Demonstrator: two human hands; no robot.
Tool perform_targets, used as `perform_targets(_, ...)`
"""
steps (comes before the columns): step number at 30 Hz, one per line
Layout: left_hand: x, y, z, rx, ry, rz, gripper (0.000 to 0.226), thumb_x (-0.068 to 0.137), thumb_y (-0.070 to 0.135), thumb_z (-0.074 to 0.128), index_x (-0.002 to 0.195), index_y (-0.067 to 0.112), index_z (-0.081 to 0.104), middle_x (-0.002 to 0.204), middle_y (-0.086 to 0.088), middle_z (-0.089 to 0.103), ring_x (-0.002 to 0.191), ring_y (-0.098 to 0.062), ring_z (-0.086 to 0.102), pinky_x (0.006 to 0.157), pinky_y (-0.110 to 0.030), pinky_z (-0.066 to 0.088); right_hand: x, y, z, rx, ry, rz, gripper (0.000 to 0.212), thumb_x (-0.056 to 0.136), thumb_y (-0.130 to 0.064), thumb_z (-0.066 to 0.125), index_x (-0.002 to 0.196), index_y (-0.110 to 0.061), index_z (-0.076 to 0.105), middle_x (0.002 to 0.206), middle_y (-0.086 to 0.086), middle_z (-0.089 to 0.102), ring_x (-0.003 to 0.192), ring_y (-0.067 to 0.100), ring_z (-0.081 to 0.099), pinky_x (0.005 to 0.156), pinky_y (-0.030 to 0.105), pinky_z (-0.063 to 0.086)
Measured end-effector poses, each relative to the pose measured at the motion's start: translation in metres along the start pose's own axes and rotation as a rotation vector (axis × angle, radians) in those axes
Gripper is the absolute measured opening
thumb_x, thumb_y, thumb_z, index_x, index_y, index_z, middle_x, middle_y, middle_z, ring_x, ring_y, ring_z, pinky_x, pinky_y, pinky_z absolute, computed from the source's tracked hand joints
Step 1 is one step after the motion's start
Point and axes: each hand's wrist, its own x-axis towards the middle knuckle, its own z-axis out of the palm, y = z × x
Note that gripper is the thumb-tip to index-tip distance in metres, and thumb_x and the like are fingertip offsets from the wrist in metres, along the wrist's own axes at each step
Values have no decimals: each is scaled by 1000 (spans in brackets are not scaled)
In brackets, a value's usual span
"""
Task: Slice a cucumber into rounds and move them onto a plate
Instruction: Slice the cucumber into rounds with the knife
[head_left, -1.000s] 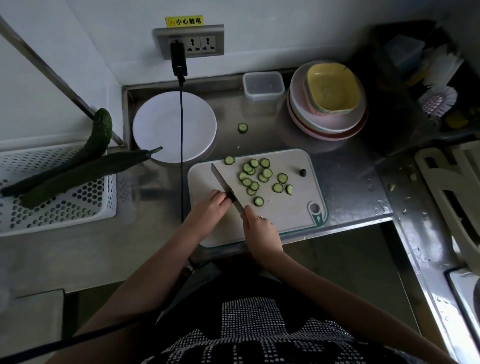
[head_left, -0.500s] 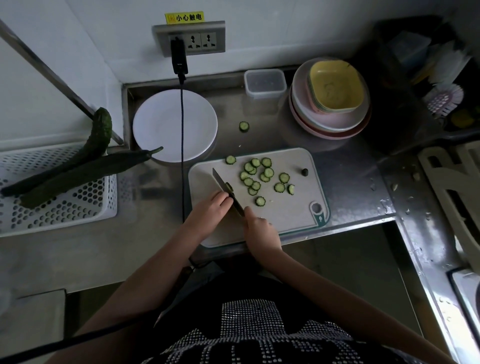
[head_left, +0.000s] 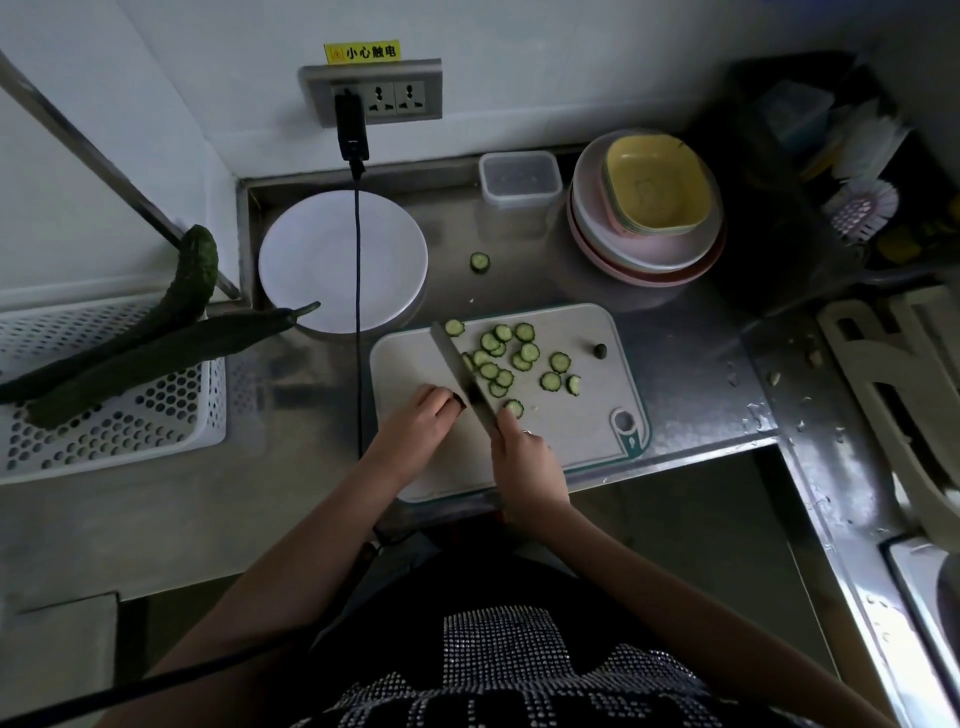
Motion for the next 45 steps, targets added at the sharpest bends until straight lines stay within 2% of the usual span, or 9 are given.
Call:
perform_targets(6,-1,-6,10,-6,-33,-4,41,61,-8,79,98,-2,65,92,-14,59,94,-25,47,57,-38,56,0,2,7,-77,-19,-44,19,102,-29,34,104,-11,41,83,20,63,73,41,61,57,39,42)
perform_targets(11,-3,-7,7,-7,-56,9,46,65,-9,75,108,-1,61,98,-14,57,94,-28,48,57,-40,55,1,3,6,-90,-15,-50,19,103,-28,33,104,-11,41,83,20,64,75,41,61,58,40,44)
perform_targets(22,1,-8,3,-12,-106,13,41,66,-6,75,104,2,60,100,-11,56,96,-26,46,50,-39,54,4,4,9,-148,-43,-56,19,103,-25,33,108,-9,41,84,20,64,74,40,62,59,40,44)
perform_targets(25,1,-7,4,6,-109,20,41,60,-13,75,97,-1,61,101,-15,57,98,-27,44,48,-38,54,6,5,12,-174,-102,-19,4,101,-16,35,104,-13,35,86,19,64,77,39,62,62,41,47)
perform_targets(29,0,-7,3,17,-98,22,45,55,-16,76,95,-2,62,103,-15,56,100,-27,44,50,-37,55,8,6,12,-184,-132,-4,7,98,-8,35,102,-14,34,86,19,63,78,39,62,62,40,43)
perform_targets(33,-1,-5,2,26,-93,24,47,50,-15,77,93,-1,64,99,-14,59,98,-24,45,50,-33,54,8,6,8,-148,-124,0,3,100,-17,35,101,-14,35,86,19,63,78,39,62,64,41,46)
perform_targets(36,-2,-8,6,15,-71,34,44,54,-16,75,94,-2,64,97,-14,59,95,-24,46,56,-36,55,6,8,4,-86,-71,17,14,102,-25,33,100,-12,38,83,19,63,75,39,61,63,42,47)
perform_targets(39,-4,-8,7,-3,-58,31,41,57,-15,75,94,-2,65,95,-12,58,93,-24,47,59,-37,55,3,8,0,-45,-19,19,17,102,-26,33,104,-10,41,79,19,63,72,40,61,61,43,49)
perform_targets(45,0,-5,2,-13,-26,43,41,56,-14,76,94,-2,66,91,-12,61,90,-23,47,60,-34,55,2,3,0,-29,-35,-6,15,102,-25,33,98,-11,40,79,20,62,72,40,59,56,36,39)
